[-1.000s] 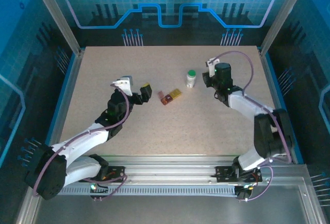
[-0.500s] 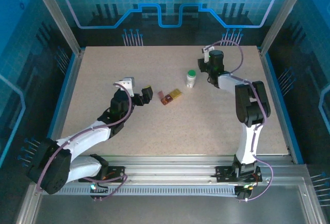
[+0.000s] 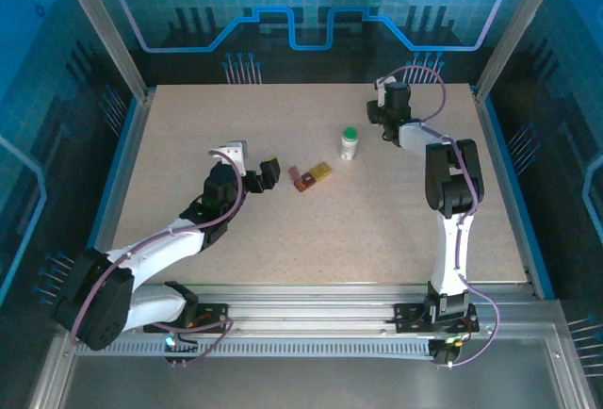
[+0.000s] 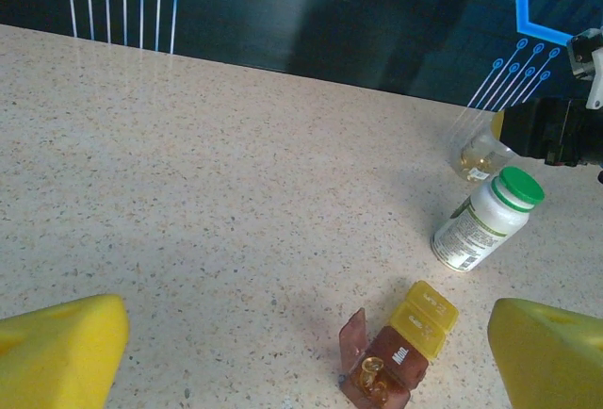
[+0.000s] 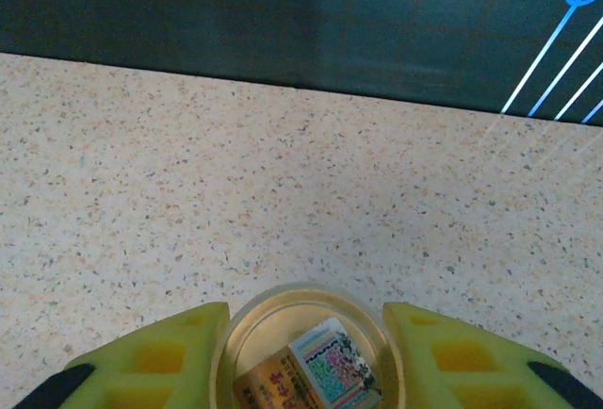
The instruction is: Sort the pills into containers
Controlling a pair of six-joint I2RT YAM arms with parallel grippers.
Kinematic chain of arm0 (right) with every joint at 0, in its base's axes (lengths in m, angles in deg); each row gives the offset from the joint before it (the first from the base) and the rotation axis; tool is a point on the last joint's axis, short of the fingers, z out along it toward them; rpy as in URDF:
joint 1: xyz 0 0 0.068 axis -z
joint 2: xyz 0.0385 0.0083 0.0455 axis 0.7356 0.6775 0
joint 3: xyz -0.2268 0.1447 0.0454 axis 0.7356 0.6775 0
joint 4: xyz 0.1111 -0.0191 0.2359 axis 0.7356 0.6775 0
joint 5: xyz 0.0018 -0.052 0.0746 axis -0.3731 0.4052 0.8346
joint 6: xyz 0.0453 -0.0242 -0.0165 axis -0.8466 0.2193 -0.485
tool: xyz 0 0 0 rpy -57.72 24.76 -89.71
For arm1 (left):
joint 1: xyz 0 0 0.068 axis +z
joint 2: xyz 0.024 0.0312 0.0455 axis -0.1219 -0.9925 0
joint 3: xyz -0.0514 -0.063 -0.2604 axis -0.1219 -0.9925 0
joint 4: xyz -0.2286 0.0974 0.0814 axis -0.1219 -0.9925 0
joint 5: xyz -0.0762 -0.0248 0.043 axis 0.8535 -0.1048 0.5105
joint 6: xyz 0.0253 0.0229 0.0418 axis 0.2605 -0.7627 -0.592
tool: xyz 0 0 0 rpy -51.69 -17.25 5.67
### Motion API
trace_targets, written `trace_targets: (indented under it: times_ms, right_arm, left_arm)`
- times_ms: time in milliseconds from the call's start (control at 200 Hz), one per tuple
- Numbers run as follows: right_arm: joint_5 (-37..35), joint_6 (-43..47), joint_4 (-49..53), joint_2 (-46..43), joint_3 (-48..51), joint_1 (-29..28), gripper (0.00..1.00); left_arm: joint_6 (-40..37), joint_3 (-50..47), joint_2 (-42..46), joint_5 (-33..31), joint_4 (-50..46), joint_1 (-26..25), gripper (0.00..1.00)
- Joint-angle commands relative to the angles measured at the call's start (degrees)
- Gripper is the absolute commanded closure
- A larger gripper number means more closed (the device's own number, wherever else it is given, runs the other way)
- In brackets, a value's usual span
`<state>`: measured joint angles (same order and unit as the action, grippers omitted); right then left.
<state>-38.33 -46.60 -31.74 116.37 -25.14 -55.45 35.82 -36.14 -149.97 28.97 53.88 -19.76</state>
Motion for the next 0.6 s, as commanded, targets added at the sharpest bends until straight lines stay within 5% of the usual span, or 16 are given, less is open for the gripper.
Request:
trace_targets:
  times_ms: [0,120,195,595]
  right_arm:
    - [-0.19,-0.63,2.13,1.07,-2.66,0.61,0.77]
    - [-0.27,-1.05,3.18,0.92,-3.04,0.8,0.48]
    - [0.04,-1.04,4.27,0.1,-2.82,0.8,0.39]
    - [3.02,-4.98,4.54,-18.11,12.21,1.19,0.4]
  left_arm:
    - [0.63,1.98,0.15,0.83,-0.86,0.49,0.01]
    - [0.81,2.36,0.41,0.75,-1.96,0.5,0.01]
    - [0.99,2.89,0.65,0.29,-3.32,0.48,0.01]
    - [5.07,4.68,-0.53,1.7,-9.21,0.62,0.01]
